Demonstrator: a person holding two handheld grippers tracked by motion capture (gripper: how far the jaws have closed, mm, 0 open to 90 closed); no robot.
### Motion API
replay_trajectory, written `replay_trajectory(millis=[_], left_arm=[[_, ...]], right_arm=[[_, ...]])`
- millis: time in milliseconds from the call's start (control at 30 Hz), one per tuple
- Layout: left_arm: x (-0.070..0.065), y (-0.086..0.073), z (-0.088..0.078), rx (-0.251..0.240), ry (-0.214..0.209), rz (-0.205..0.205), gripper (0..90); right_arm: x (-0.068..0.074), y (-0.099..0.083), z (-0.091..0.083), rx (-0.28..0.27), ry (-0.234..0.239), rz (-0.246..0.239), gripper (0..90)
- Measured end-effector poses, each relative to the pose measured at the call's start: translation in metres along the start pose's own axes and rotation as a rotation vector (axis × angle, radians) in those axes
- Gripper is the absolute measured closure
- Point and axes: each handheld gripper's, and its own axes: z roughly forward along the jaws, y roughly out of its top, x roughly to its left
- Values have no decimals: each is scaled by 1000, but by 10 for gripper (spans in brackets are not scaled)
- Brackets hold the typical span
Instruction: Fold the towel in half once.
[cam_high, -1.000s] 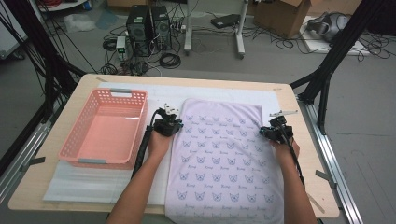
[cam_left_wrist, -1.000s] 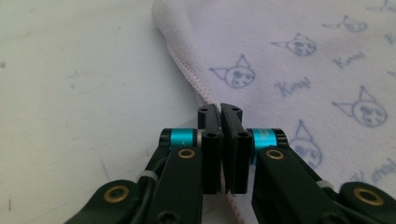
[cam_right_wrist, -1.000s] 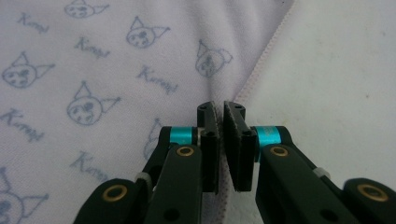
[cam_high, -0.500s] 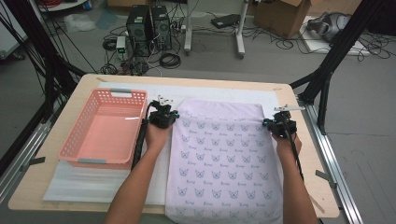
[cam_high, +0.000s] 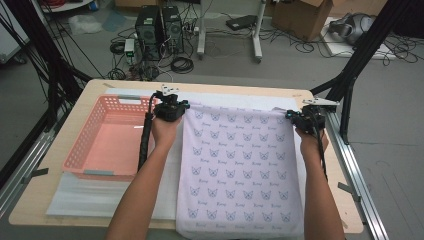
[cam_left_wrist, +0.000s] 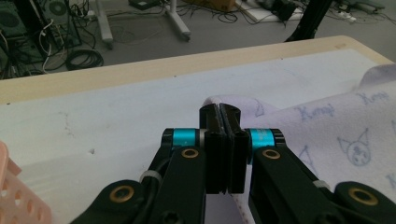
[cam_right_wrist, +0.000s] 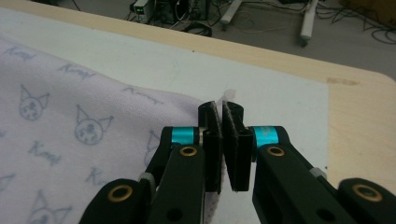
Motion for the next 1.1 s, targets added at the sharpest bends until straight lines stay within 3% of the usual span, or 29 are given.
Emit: replay_trajectory(millis=[300, 367, 500, 567, 667, 900, 1100], left_arm=[[-6, -16, -20, 30, -59, 1, 884], [-8, -20, -26, 14, -69, 5, 884], [-13, -31, -35, 27, -88, 14, 883], [-14, -37, -40, 22, -115, 3, 883], [-20, -47, -49, 21, -141, 23, 882], [-30, -70, -74, -1, -191, 51, 882], [-33, -96, -82, 25, -209, 72, 882]], right_arm=[[4, -9, -13, 15, 64, -8, 865], [6, -14, -16, 24, 74, -5, 865], [9, -26, -23, 44, 95, -7, 864], [11, -32, -27, 54, 105, -5, 864], [14, -40, -37, 46, 120, -12, 864], [18, -69, -58, 25, 168, 30, 863], [36, -96, -65, 24, 190, 0, 863]])
